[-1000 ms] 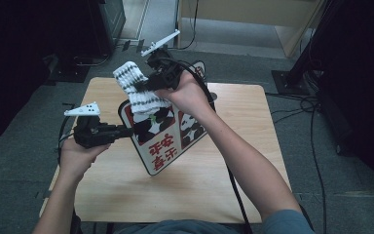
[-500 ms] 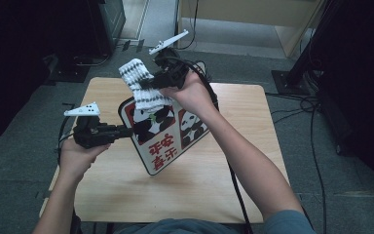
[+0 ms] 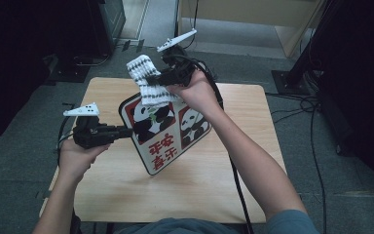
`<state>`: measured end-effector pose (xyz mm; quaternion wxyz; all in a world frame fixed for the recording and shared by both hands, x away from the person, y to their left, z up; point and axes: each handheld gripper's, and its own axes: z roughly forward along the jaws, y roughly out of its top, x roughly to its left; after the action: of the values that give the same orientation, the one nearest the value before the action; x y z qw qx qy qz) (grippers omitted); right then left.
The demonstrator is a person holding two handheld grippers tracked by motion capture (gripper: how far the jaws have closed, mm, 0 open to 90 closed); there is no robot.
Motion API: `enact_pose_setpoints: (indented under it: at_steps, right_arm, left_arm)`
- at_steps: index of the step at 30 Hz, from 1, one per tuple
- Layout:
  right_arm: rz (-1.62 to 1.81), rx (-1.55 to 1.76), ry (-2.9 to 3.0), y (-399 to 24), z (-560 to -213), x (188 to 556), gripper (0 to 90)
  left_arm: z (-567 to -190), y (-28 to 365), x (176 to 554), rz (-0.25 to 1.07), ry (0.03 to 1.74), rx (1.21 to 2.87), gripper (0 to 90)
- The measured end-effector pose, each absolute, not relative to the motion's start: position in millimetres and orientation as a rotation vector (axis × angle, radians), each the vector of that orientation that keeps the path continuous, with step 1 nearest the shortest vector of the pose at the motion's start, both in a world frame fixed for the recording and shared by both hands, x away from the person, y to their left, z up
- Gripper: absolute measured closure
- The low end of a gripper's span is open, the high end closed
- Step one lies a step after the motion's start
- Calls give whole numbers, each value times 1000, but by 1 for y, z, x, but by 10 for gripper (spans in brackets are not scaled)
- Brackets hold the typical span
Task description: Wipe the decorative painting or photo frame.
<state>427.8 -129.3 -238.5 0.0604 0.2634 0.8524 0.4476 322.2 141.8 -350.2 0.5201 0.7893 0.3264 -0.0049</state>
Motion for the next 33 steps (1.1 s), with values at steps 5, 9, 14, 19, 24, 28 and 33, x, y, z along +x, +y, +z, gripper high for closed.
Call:
enact_pose_setpoints:
  at_steps: [5,9,14,19,24,28,33]
  right_arm:
    - [1362,809,2575,-132,-239,429,746]
    - [1359,811,2568,-136,-239,432,744]
    - [1382,842,2562,-142,-240,436,743]
    - [1395,845,2557,-143,-241,437,746]
    - [1392,846,2556,-144,-241,436,745]
    - [1398,847,2547,-144,-242,436,744]
    - [1398,843,2541,-146,-241,437,733]
  left_arm:
    - [-350,141,322,-9,783,1892,784]
    - [-350,141,322,-6,783,1893,784]
    - [-350,141,322,6,781,1897,778]
    - [-350,136,323,22,785,1902,766]
    - [-350,135,324,23,783,1894,774]
    - [-352,133,324,24,787,1878,775]
    - [-352,134,324,28,791,1878,781]
